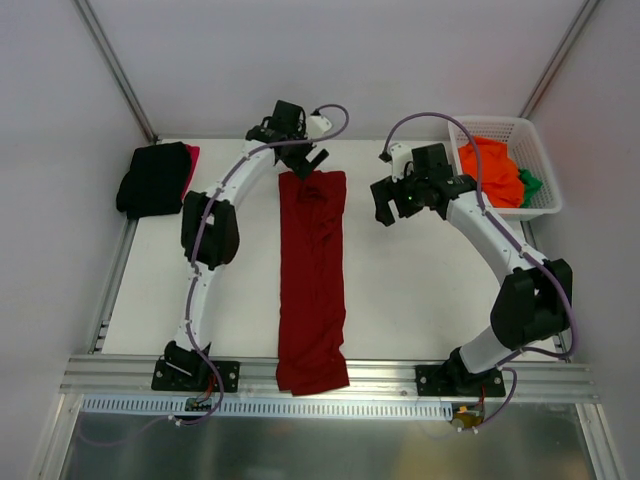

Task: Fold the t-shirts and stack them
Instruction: Fold the tshirt

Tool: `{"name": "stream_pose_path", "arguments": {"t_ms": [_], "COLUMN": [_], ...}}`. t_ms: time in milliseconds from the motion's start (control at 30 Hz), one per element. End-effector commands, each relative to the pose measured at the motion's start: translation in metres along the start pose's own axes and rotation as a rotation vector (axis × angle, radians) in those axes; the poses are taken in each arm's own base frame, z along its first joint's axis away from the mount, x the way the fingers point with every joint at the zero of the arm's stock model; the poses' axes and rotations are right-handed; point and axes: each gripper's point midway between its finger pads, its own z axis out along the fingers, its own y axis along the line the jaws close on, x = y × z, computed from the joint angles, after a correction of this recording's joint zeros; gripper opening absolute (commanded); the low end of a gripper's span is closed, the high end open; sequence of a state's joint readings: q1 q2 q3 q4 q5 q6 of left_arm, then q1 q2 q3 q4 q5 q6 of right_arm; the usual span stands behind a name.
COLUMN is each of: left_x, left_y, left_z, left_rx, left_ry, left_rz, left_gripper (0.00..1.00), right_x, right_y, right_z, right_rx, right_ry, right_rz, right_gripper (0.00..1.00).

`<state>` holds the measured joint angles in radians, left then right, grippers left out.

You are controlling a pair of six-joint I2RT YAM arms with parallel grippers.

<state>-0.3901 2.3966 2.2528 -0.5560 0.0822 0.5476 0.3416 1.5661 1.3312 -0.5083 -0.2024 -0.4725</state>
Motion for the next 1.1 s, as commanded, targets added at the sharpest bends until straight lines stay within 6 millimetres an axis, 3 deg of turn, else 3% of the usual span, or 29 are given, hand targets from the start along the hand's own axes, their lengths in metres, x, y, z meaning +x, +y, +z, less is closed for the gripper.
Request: {"name": "stream_pose_path", "arguments": {"t_ms": [0,33,67,100,133,200,233,300,333,400,433,500,533,633,733,833,1067], "left_x": [-0.063,-0.047,-0.047,-0.036,-0.013,-0.001,0.018,0.028,0.045,0.056,0.075,0.083,0.099,0.126,0.139,0.144,0.150], "left_y": [0.028,0.018,0.015,0.011,-0.006,-0.011,-0.024,-0.044,-0.062,-0.098,-0.119,-0.149,-0.168,-0.198,-0.216,-0.235,-0.274], "left_z": [-0.109,-0.110,-0.130,-0.136,-0.133,-0.153,-0.154,-0.169,-0.170,-0.186,-0.186,-0.200,-0.200,-0.200,-0.204,-0.209,-0.205], "left_rx": [-0.011,0.025,0.037,0.061,0.112,0.124,0.162,0.241,0.299,0.446,0.513,0.659,0.723,0.803,0.862,0.925,1.050], "left_ry": [-0.231,-0.194,-0.204,-0.185,-0.126,-0.118,-0.063,-0.039,0.010,0.030,0.079,0.092,0.131,0.200,0.209,0.216,0.270], "left_rz": [-0.110,-0.129,-0.137,-0.159,-0.192,-0.244,-0.278,-0.314,-0.358,-0.401,-0.440,-0.496,-0.526,-0.535,-0.558,-0.587,-0.634], "left_gripper": [0.99,0.99,0.99,0.99,0.99,0.99,0.99,0.99,0.99,0.99,0.99,0.99,0.99,0.99,0.99,0.99,0.99], "right_x": [-0.022,-0.021,-0.019,-0.012,-0.013,-0.013,-0.013,-0.012,-0.010,0.007,0.011,0.032,0.037,0.074,0.101,0.110,0.097], "right_y": [0.015,0.021,0.027,0.035,0.043,0.045,0.049,0.054,0.060,0.069,0.072,0.076,0.086,0.097,0.105,0.111,0.112], "right_z": [-0.021,-0.023,-0.024,-0.025,-0.025,-0.024,-0.021,-0.020,-0.023,-0.014,-0.016,-0.004,-0.009,0.001,0.008,0.014,0.021], "right_rx": [-0.085,-0.121,-0.161,-0.202,-0.250,-0.268,-0.307,-0.372,-0.448,-0.530,-0.595,-0.675,-0.770,-0.855,-0.857,-0.830,-0.784], "right_ry": [-0.055,-0.046,-0.033,-0.002,0.002,0.008,0.015,0.031,0.040,0.108,0.119,0.192,0.217,0.363,0.406,0.371,0.276], "right_rz": [-0.003,0.007,0.019,0.036,0.056,0.082,0.126,0.195,0.243,0.333,0.377,0.460,0.509,0.579,0.553,0.541,0.500], "right_gripper": [0.89,0.89,0.89,0.89,0.89,0.88,0.89,0.89,0.88,0.89,0.89,0.88,0.89,0.90,0.98,0.99,0.99]}}
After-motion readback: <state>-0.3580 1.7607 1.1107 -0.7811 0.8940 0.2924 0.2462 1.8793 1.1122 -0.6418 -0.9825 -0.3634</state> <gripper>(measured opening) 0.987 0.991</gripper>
